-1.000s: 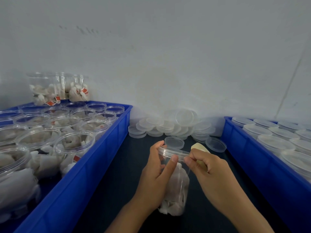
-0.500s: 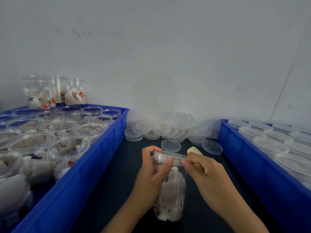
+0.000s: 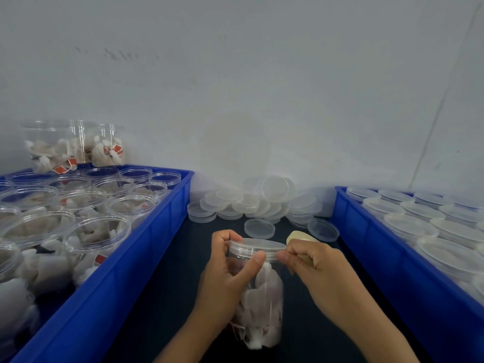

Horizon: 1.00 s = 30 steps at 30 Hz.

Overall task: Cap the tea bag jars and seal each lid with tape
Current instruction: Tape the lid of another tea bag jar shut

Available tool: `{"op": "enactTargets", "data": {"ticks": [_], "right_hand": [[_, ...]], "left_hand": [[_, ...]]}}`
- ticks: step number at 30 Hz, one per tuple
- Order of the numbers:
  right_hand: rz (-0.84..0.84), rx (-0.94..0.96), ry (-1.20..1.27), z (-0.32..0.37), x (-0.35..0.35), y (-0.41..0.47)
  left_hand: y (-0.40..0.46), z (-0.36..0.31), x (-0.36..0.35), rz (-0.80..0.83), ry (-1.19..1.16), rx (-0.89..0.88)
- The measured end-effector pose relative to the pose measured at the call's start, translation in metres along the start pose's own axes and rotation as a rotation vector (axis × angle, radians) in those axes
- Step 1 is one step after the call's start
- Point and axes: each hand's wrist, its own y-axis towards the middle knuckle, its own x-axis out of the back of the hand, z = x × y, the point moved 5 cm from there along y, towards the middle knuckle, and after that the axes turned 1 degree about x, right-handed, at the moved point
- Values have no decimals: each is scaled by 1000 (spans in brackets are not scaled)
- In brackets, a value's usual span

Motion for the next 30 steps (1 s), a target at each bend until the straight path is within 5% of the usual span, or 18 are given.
{"op": "enactTargets", "data": {"ticks": [8, 16, 30], "right_hand": [[38, -134, 48, -11, -1, 1], [178, -129, -245, -9, -1, -2], [194, -69, -31, -15, -13, -3]], "left_hand": [[-1, -1, -1, -9, 25, 2], [-6, -3, 1, -31, 21, -12], [-7, -4, -6, 102, -161, 86]]}}
